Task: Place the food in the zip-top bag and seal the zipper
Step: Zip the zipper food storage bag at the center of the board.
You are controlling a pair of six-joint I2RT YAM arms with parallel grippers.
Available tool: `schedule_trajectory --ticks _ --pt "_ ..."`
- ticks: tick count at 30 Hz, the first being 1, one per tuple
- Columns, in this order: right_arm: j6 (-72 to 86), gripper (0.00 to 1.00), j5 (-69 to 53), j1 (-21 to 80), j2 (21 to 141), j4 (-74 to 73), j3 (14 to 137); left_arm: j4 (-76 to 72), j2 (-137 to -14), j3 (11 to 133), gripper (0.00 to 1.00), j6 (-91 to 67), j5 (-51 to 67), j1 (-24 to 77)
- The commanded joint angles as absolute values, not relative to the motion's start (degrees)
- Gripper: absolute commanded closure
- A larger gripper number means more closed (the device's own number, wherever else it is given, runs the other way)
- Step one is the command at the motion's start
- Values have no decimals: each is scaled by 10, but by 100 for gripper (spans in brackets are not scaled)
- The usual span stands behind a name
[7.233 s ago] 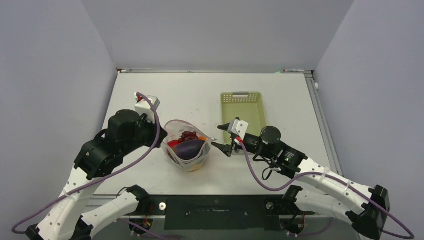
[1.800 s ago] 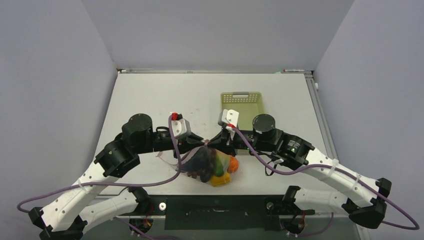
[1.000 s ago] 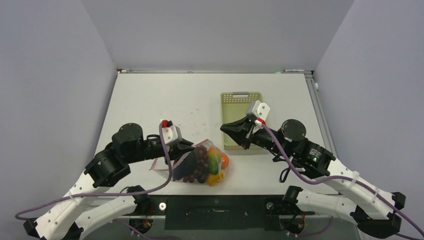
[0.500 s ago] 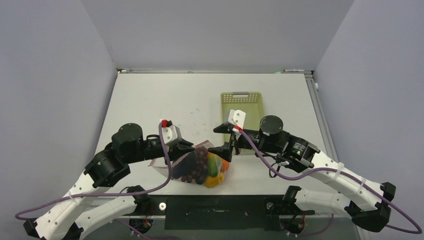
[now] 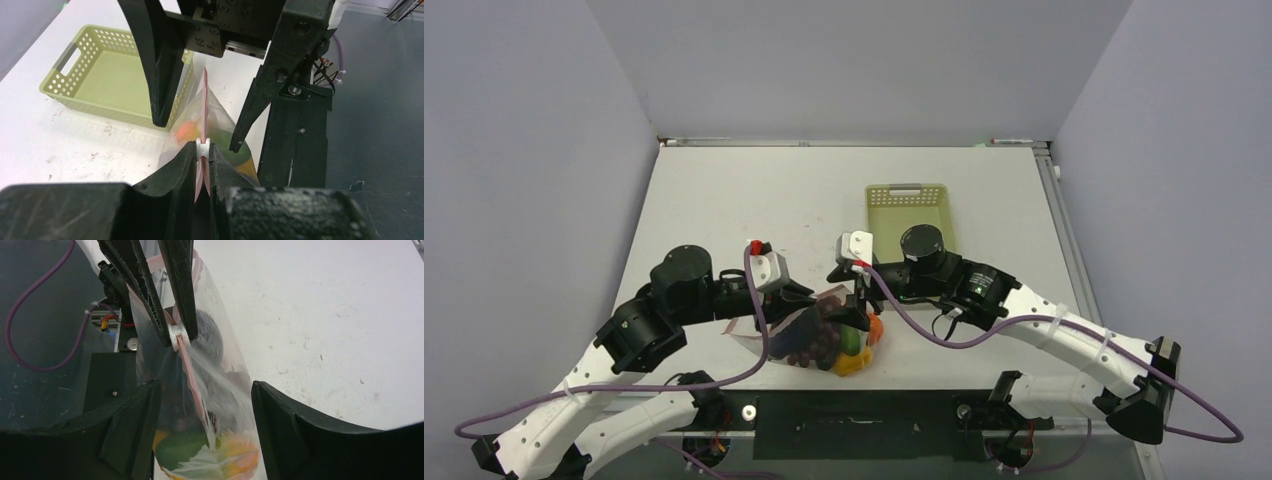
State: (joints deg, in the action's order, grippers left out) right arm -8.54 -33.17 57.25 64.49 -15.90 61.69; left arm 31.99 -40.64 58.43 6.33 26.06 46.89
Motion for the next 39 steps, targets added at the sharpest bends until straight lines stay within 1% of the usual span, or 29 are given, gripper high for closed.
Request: schedule_trajectory --ticks 1,2,4,5,8,9,26,39 --pt "-87 35 -393 568 663 -92 634 289 -404 598 100 58 279 468" --pt "-85 38 -400 567 668 -85 632 288 -404 598 100 58 279 468" --pt "-82 48 -411 568 677 -78 631 288 -403 598 100 57 279 468" --pt "-79 56 -413 567 680 -74 630 288 -403 597 100 58 279 468" --pt "-76 91 -415 567 683 -66 628 288 -402 597 100 58 279 468" --pt "-77 94 -414 567 682 -66 628 289 -401 597 100 58 278 468" --pt "-31 95 -291 559 563 -13 599 299 -370 593 100 62 218 468" --pt "-18 95 -198 558 502 -5 590 304 -360 593 100 58 195 468"
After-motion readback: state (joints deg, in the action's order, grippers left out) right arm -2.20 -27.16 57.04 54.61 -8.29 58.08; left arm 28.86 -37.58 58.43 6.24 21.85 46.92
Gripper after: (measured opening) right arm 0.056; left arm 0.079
